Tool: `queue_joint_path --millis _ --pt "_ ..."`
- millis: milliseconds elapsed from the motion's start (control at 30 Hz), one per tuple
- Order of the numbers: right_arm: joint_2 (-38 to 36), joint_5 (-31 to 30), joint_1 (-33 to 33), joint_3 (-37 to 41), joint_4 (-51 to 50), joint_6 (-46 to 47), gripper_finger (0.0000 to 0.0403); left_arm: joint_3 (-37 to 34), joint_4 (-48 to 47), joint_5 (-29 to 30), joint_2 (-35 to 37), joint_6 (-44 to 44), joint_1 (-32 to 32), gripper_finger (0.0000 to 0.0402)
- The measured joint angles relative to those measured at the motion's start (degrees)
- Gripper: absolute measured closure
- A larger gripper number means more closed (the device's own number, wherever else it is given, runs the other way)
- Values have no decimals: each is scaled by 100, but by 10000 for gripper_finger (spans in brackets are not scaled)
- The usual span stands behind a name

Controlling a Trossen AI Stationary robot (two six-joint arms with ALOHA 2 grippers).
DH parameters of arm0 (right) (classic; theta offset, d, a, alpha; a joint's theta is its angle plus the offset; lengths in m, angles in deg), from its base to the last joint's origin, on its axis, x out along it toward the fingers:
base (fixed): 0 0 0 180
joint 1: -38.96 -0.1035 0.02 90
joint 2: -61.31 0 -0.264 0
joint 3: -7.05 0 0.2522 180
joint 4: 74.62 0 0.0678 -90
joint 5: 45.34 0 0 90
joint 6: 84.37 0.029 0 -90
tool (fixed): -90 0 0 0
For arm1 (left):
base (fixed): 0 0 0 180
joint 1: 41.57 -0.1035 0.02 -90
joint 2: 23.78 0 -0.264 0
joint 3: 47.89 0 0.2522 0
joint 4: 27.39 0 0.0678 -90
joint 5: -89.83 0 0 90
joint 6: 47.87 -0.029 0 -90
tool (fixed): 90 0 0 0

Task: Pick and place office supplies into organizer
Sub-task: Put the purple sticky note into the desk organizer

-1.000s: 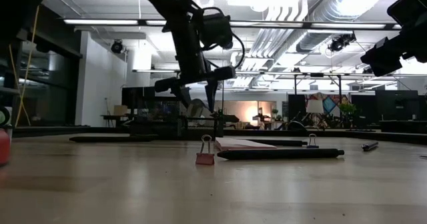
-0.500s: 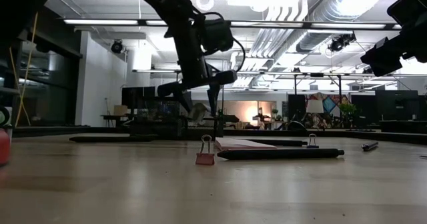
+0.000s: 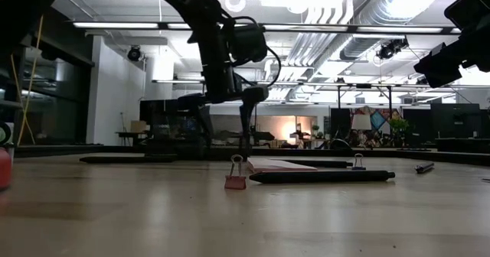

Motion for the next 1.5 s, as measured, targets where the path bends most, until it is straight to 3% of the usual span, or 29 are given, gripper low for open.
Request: queue_joint_path --millis 300,567,733,1500 --pt "0 6 -1 0 -1 0 196 -4 -204 307 -7 456 -1 46" --pt "0 8 0 0 -2 0 197 -7 -487 761 37 1440 2 66" --pt "0 8 0 0 0 0 196 -7 -323 697 37 1313 2 72" --pt "0 8 0 0 -1 0 196 -14 -425 748 46 1148 7 30"
